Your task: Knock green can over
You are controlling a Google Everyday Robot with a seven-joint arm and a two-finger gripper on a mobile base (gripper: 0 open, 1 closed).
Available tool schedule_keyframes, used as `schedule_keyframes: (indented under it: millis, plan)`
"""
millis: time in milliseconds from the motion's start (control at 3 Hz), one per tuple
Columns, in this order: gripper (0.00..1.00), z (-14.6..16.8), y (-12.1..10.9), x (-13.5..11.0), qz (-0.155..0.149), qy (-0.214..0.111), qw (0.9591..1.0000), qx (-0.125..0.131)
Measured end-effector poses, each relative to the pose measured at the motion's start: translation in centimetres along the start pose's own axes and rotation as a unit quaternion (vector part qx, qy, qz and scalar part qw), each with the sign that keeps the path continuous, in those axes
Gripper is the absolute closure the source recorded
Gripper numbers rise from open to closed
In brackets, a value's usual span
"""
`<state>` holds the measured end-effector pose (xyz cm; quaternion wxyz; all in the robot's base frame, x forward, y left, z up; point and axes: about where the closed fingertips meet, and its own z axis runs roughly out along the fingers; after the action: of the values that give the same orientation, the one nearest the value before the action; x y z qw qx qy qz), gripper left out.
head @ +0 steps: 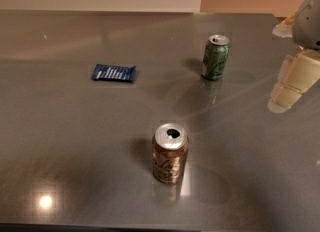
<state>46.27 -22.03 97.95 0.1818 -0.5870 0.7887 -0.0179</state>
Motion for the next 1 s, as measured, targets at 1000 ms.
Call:
schedule_keyframes:
  millis: [1000]
  plan:
    - [0.00, 2.6, -8.9, -2.1, 0.052, -0.114, 0.9920, 0.017]
